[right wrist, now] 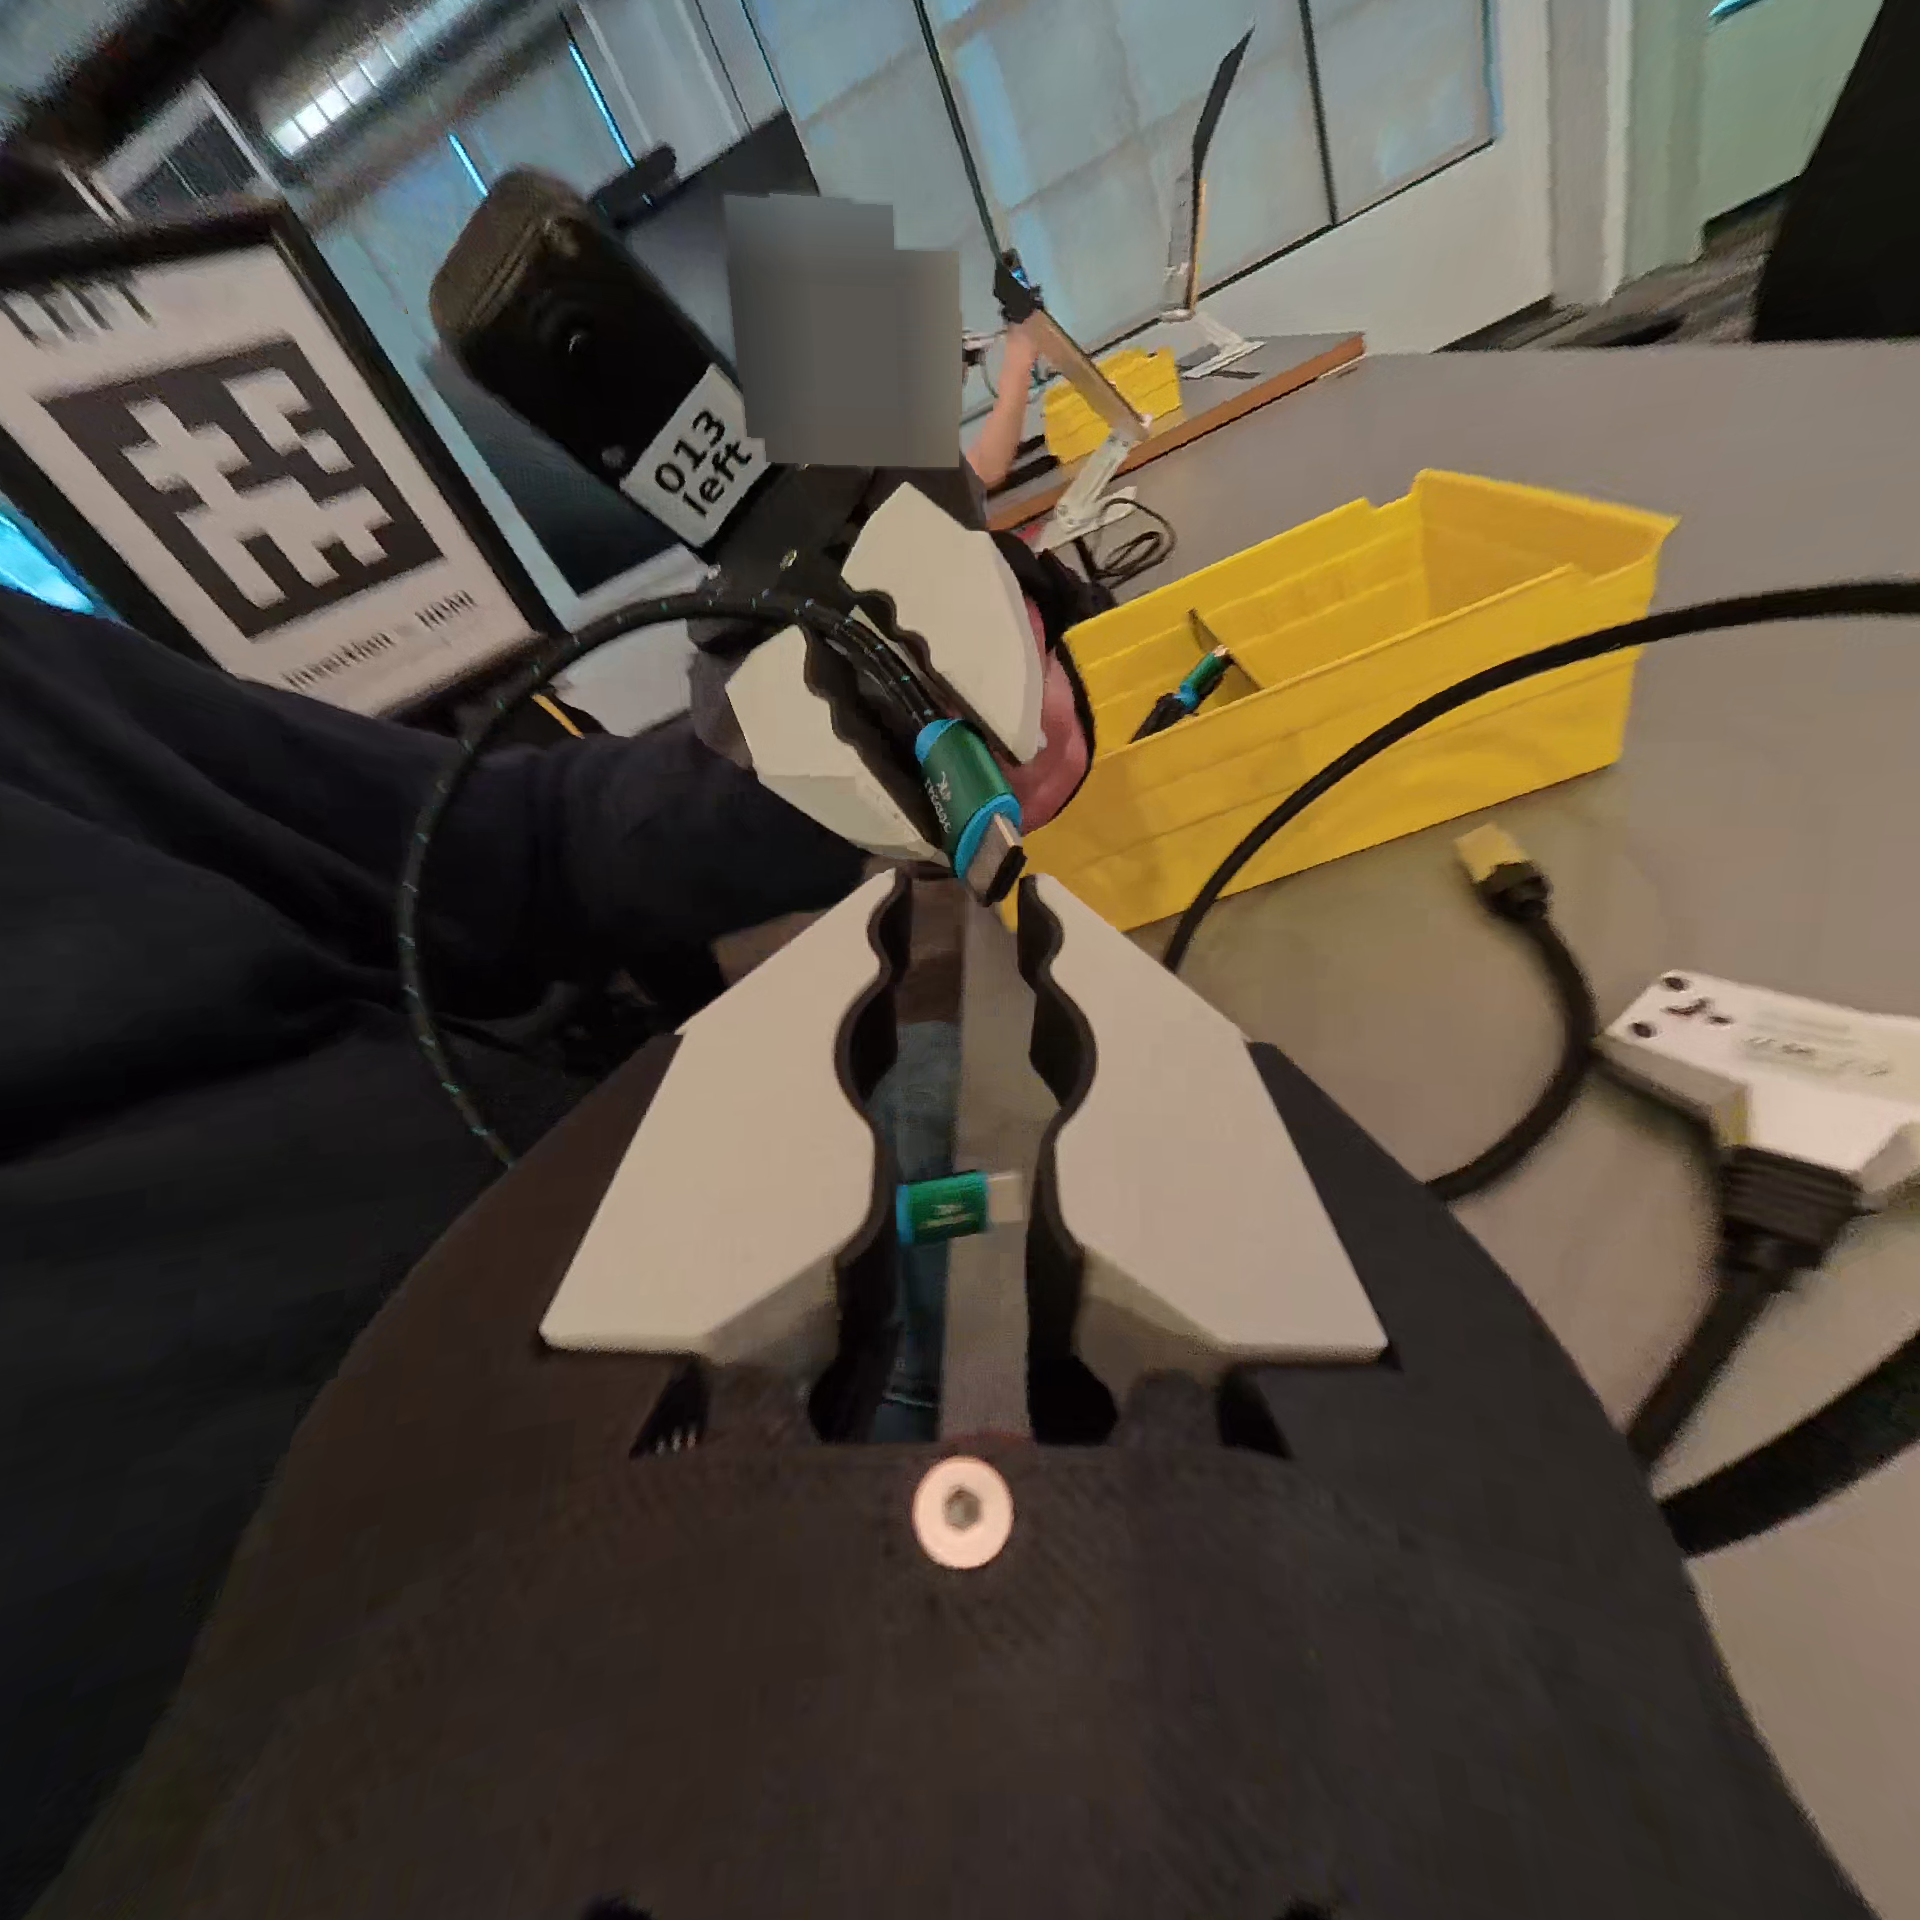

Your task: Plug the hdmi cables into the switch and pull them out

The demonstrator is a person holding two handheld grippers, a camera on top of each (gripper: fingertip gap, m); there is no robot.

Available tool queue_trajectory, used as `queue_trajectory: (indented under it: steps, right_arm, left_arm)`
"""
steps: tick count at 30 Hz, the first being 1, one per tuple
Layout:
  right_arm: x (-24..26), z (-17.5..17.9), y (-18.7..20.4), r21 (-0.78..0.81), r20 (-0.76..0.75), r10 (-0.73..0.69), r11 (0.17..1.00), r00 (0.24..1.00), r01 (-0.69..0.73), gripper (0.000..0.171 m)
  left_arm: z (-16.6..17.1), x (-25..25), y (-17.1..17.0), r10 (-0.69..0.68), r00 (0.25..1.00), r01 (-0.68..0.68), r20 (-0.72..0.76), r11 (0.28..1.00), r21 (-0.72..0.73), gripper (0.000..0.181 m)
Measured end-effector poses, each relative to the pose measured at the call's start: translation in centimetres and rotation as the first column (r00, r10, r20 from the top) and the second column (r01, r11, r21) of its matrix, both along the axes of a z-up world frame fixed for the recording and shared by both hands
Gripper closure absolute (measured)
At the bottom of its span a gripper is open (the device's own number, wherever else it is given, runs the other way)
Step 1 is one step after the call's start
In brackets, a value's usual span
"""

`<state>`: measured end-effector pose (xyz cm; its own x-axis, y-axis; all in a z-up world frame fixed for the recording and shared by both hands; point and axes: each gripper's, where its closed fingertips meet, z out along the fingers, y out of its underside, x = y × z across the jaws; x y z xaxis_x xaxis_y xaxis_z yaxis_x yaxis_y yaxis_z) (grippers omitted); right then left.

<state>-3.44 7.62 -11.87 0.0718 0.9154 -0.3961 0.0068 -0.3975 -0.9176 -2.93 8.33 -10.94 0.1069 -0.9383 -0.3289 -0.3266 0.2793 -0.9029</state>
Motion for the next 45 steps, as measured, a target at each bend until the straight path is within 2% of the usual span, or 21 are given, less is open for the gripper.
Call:
queue_trajectory:
  steps: [4,8,13,20,27,31,37,40,45]
  right_arm:
    - [0.2,0.3,0.4,0.228,0.076,-0.097,0.971,0.992,0.078,0.157]
    - [0.2,-0.3,0.8,0.435,0.194,-0.206,0.894,0.959,0.104,0.157]
    - [0.9,-1.5,2.2,0.572,0.302,-0.35,0.811,0.887,0.125,0.15]
    - [0.4,-3.1,2.6,0.674,0.407,-0.427,0.737,0.808,0.05,0.154]
    - [-0.1,-3.7,2.2,0.678,0.434,-0.42,0.735,0.797,0.018,0.159]
    - [-0.1,-3.8,1.9,0.618,0.429,-0.374,0.786,0.822,0.035,0.16]
    - [-0.3,-3.9,0.8,0.476,0.401,-0.24,0.879,0.884,0.023,0.16]
    - [-0.4,-4.2,0.3,0.43,0.405,-0.19,0.903,0.895,-0.003,0.16]
    - [-0.6,-4.3,-0.4,0.369,0.4,-0.125,0.929,0.908,-0.034,0.16]
  left_arm:
    - [0.4,0.0,0.0,-0.021,0.998,0.031,0.066,0.986,-0.162,0.162]
    - [0.4,-0.1,0.3,-0.022,0.996,0.046,0.09,0.96,-0.276,0.162]
    - [-0.8,-0.4,0.9,0.0,1.0,0.007,0.021,0.944,-0.331,0.162]
    - [-2.4,0.1,0.9,0.01,0.999,-0.026,-0.044,0.923,-0.384,0.165]
    - [-2.2,0.0,1.0,0.007,1.0,-0.011,-0.01,0.905,-0.425,0.169]
    - [-2.4,0.0,0.9,-0.005,1.0,0.0,-0.012,0.912,-0.411,0.169]
    - [-2.5,0.1,0.1,-0.054,0.996,0.035,-0.064,0.962,-0.271,0.165]
    - [-3.0,0.1,-0.3,-0.071,0.991,0.049,-0.112,0.981,-0.19,0.157]
    - [-3.5,0.3,-1.1,-0.105,0.982,0.086,-0.157,0.989,-0.123,0.157]
